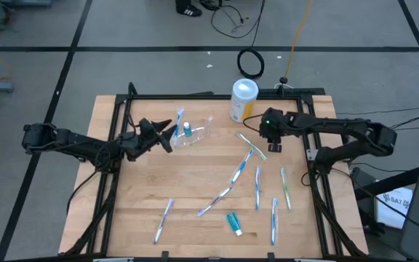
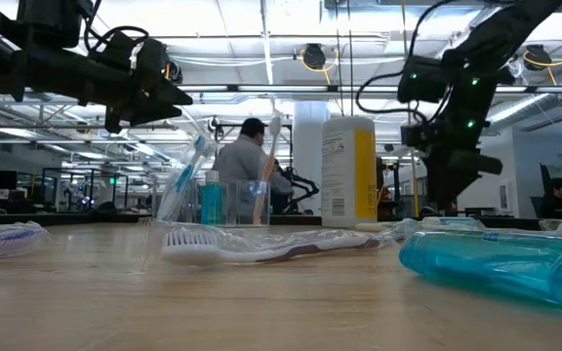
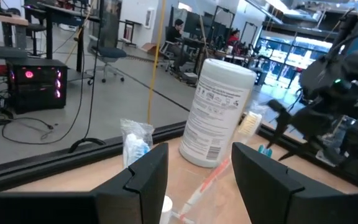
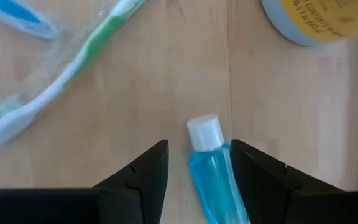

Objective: Pick & Place toothbrushing station
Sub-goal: Put the blue mouthwash into the transparent organizer

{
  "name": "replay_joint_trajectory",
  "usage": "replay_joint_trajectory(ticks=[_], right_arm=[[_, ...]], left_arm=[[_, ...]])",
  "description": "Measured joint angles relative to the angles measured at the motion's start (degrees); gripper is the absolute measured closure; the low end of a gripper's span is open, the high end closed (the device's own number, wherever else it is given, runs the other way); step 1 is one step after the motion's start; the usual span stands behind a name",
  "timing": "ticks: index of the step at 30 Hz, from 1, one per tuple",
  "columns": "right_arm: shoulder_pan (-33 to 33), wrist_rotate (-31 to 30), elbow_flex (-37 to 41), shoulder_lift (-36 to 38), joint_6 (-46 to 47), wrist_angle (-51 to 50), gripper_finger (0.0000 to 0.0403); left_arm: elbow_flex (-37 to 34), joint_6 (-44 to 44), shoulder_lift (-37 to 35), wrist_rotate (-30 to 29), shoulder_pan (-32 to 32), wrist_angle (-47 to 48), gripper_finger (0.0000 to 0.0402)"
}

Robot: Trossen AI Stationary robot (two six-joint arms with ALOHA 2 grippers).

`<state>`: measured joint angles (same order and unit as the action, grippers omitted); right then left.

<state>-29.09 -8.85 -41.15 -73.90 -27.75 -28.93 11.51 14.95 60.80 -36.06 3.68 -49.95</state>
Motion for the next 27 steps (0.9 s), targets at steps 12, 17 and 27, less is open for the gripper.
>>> replay_joint_trajectory(ticks=[12,17,27], right_arm=[[-5.0,1.71,-0.02,-9.34,-0.98,2.96,0.0239],[-6.26,2.42,-0.15,-10.94,-1.74,2.72,0.0246],[-6.91,7.0,-0.13,-11.05,-1.44,2.44,0.0315]], left_arm=[[0.0,-1.6,0.0,0.07,0.44,-0.47,0.0218],[0.0,-1.74,0.0,0.09,0.42,-0.31,0.0218],[0.0,-1.71,0.0,0.11,0.44,0.06,0.0218]])
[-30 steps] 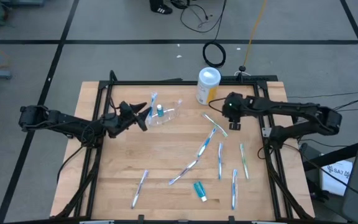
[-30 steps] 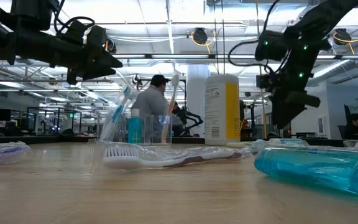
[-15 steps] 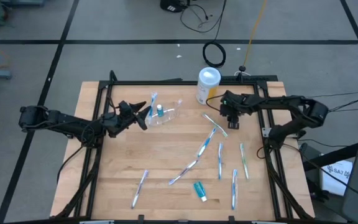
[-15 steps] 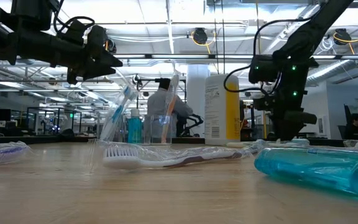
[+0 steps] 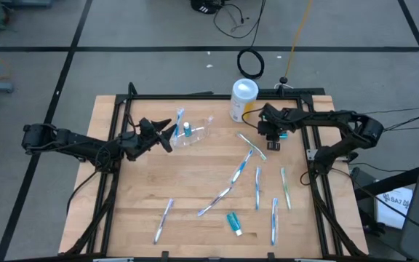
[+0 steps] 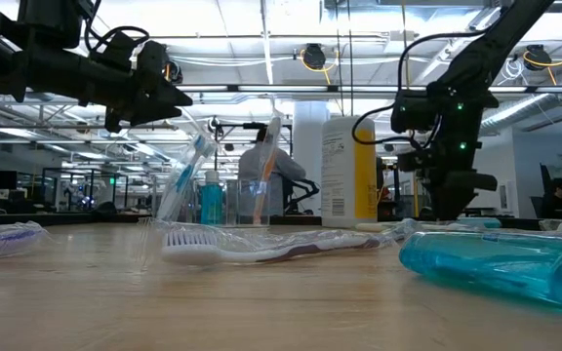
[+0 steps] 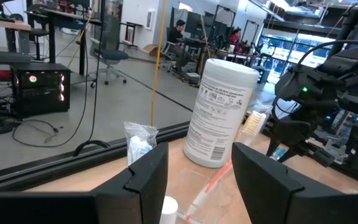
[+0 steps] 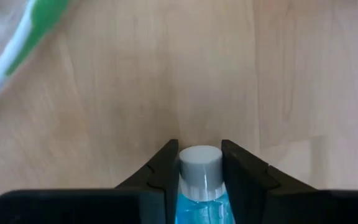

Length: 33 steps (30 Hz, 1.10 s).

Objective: Pick & Place toothbrushing station
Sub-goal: Put the blue mouthwash into the transparent organizer

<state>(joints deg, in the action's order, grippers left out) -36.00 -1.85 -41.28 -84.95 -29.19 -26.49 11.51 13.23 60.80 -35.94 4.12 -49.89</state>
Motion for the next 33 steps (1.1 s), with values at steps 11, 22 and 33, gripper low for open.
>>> replay_joint_trajectory(ticks=[11,22,33], right_arm=[[1.35,4.04,0.25,1.78,4.03,3.58,0.0308],[10.95,22.45,0.33,10.4,15.02,21.81,0.0308],[25.48,27.61,1.4,2.17,18.57,68.11,0.0306]], left_arm=[[0.0,0.04,0.0,0.07,-0.01,0.35,0.0218],[0.0,0.55,0.0,0.07,0.0,0.39,0.0218],[0.0,1.07,0.02,0.36,0.0,0.31,0.0218]])
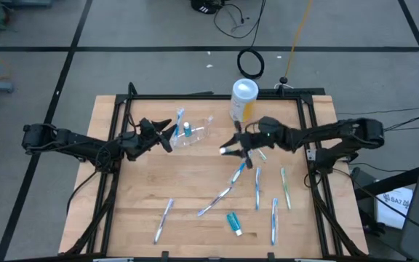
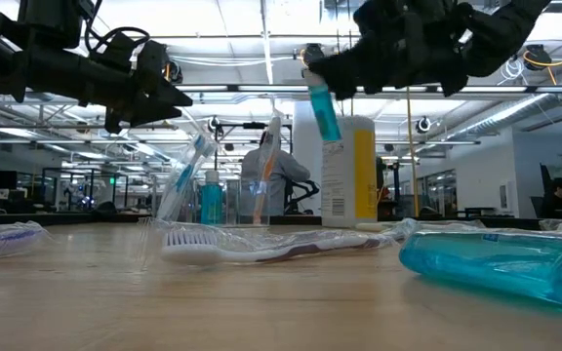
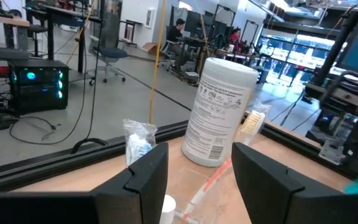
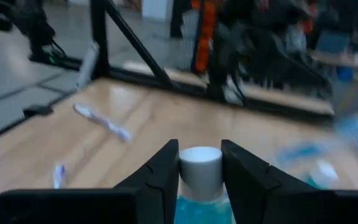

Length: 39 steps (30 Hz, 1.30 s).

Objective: Pick & Place toothbrushing station
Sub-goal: Put the blue mouthwash into the transparent organizer

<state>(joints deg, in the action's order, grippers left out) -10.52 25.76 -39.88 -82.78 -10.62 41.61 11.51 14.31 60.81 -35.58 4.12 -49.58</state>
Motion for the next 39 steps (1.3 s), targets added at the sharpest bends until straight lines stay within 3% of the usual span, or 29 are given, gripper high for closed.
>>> replay_joint_trajectory(ticks=[4,11,14,21,25,33,39], right_arm=[[3.3,-0.29,0.05,-5.51,0.95,10.22,0.0306],[3.6,-1.62,0.07,-10.86,5.11,21.76,0.0304],[3.01,-1.55,0.07,-11.19,8.64,23.33,0.0303],[3.14,-1.16,0.07,-11.21,9.06,24.21,0.0303],[3.14,3.32,0.07,-11.21,11.09,25.5,0.0303],[3.1,8.28,0.05,-11.19,16.24,27.7,0.0303],[3.77,11.85,0.0,-11.19,16.09,28.91,0.0303]], left_arm=[[-0.02,-0.94,0.0,5.68,0.0,-1.08,0.0218],[0.26,-7.99,0.0,29.29,-0.02,-5.4,0.0218],[2.24,-8.57,0.05,35.35,-0.68,-5.07,0.0218],[11.27,-8.16,7.35,35.01,-4.36,1.0,0.0218],[16.76,-9.5,14.2,34.93,-5.04,3.52,0.0218],[27.13,-9.8,27.66,44.37,-5.07,5.16,0.0218],[31.39,-9.6,32.78,47.66,-5.09,6.29,0.0218]])
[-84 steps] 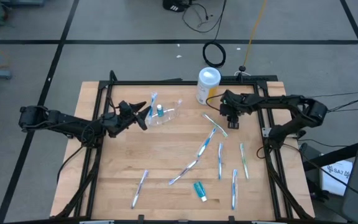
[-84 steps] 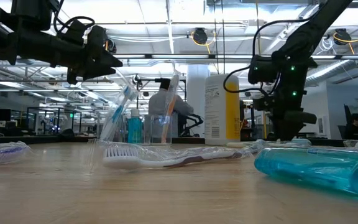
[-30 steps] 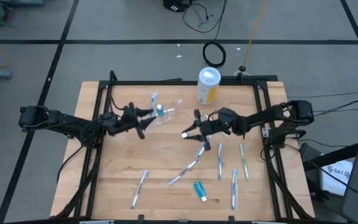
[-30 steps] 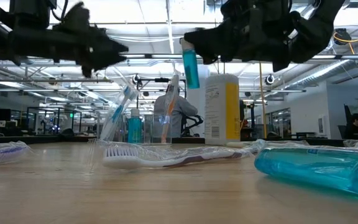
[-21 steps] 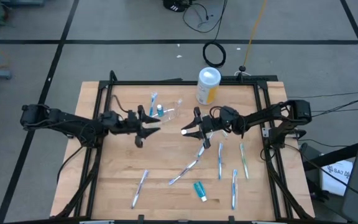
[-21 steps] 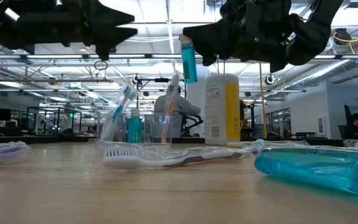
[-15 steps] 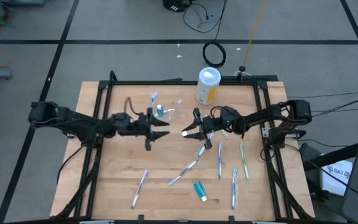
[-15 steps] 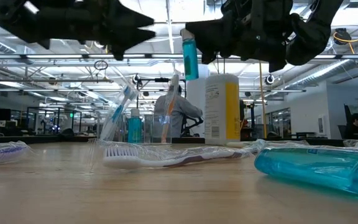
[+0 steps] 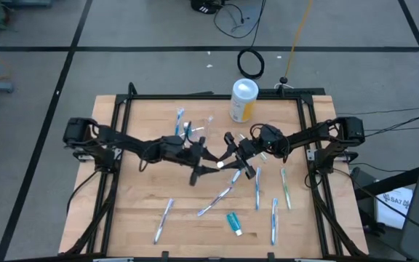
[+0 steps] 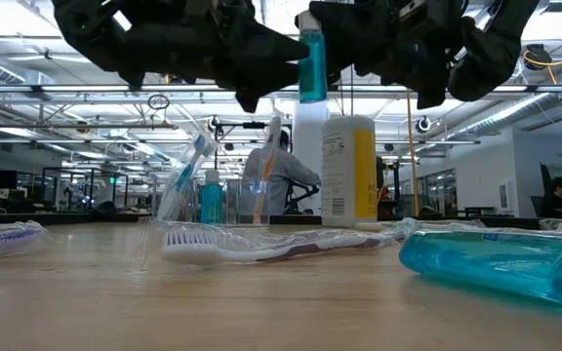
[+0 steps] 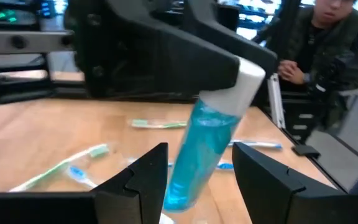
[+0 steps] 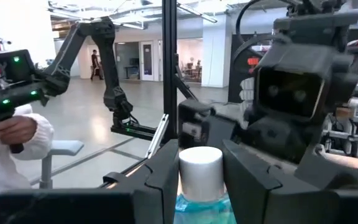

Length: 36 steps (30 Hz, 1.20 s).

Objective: Pick & Place toothbrushing station
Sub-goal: Put the blue mouthwash into the transparent organizer

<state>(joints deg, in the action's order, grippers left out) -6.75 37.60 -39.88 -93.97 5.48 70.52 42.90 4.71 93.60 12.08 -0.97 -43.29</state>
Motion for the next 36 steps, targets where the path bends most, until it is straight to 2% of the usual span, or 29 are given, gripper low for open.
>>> replay_joint_trajectory(ticks=[5,12,23,29,36], right_arm=[[0.16,0.17,0.0,0.0,-0.09,0.1,0.0303],[0.18,0.08,0.0,0.0,-0.42,0.14,0.0303],[0.18,0.24,0.02,-0.02,-1.68,-0.41,0.0303],[0.16,0.17,0.02,-0.02,-1.78,-0.5,0.0301],[0.12,-0.86,0.02,0.0,-2.05,-0.44,0.0278]], left_arm=[[1.55,-2.91,0.68,5.2,0.03,-0.14,0.0217],[1.55,-3.68,0.69,5.77,-0.09,-0.02,0.0221],[1.51,-4.65,0.86,6.05,0.17,0.18,0.0305],[1.48,-4.63,0.86,6.11,0.23,0.2,0.0294],[1.48,-4.17,0.9,5.9,0.23,0.33,0.0285]])
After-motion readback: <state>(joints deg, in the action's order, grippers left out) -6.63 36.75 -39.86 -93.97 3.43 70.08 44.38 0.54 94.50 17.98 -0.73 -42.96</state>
